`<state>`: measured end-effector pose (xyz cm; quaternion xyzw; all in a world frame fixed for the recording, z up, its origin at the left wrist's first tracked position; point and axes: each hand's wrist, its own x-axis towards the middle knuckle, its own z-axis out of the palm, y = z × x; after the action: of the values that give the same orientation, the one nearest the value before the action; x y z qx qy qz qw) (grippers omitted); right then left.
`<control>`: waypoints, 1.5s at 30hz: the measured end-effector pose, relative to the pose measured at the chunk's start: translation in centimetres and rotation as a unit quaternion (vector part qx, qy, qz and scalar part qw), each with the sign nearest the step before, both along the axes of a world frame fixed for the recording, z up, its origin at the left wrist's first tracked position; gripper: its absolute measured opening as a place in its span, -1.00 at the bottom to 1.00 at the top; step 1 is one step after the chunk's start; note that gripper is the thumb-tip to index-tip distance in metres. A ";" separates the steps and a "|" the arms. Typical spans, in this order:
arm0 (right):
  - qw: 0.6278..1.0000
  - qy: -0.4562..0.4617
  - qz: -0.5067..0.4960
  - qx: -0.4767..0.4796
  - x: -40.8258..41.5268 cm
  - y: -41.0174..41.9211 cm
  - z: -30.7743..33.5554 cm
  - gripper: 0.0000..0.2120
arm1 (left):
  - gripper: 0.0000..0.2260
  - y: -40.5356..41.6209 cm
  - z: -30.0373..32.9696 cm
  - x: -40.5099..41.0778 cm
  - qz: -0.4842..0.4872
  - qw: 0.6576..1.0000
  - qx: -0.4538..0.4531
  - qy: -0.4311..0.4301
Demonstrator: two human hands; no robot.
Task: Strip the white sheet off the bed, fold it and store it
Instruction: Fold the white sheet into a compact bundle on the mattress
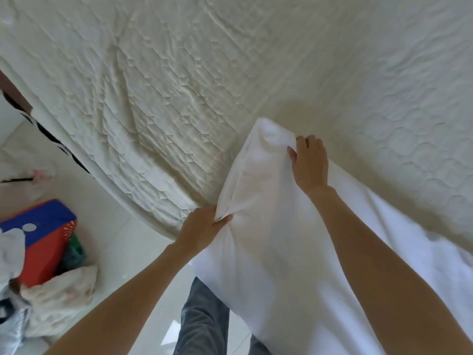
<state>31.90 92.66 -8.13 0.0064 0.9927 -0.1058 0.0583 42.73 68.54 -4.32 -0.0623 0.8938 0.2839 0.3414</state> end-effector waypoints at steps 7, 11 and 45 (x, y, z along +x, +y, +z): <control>0.991 0.034 -0.121 -0.051 -5.0 1.8 8.6 -0.73 | -0.79 3.4 7.0 -7.6 -0.028 0.989 0.107 0.095; 0.984 0.101 -0.142 -0.028 -10.1 3.1 10.5 -0.76 | -0.68 4.5 8.0 -14.3 -0.029 0.988 0.090 0.125; 0.953 -0.267 -0.145 0.010 -13.9 -13.4 -3.3 -0.42 | -0.42 -4.9 -6.3 -13.5 -0.072 0.992 -0.090 -0.055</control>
<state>18.00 79.27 -11.42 0.1784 0.9303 -0.0976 0.3052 29.20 63.59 -10.66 -0.0443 0.8978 0.1731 0.4024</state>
